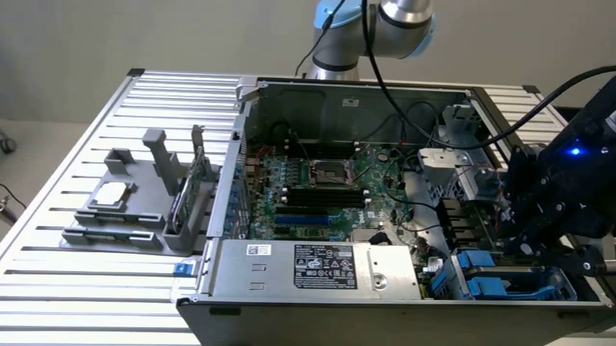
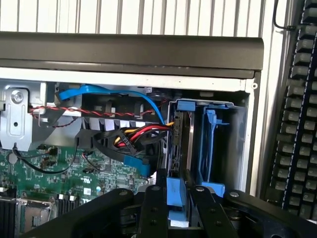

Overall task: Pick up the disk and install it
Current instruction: 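Insert the second disk wire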

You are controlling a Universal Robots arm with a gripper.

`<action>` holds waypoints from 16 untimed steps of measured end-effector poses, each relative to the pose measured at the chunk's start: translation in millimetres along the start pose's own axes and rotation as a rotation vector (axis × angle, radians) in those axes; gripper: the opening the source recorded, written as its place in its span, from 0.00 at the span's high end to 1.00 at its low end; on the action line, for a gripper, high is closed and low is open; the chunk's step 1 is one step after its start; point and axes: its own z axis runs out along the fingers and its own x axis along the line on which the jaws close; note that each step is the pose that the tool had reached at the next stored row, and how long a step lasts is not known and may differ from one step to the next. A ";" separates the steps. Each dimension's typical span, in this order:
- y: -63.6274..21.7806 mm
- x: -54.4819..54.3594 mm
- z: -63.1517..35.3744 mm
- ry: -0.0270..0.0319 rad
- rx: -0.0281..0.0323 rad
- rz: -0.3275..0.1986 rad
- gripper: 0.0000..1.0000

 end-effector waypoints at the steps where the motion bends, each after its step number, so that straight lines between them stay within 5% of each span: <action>1: 0.1 0.3 -2.6 0.0001 0.0000 0.000 0.74; 8: 0.7 2.4 -21.4 0.0000 0.0000 0.000 0.74; 16: 0.9 10.1 -22.3 0.0036 -0.0023 0.000 0.74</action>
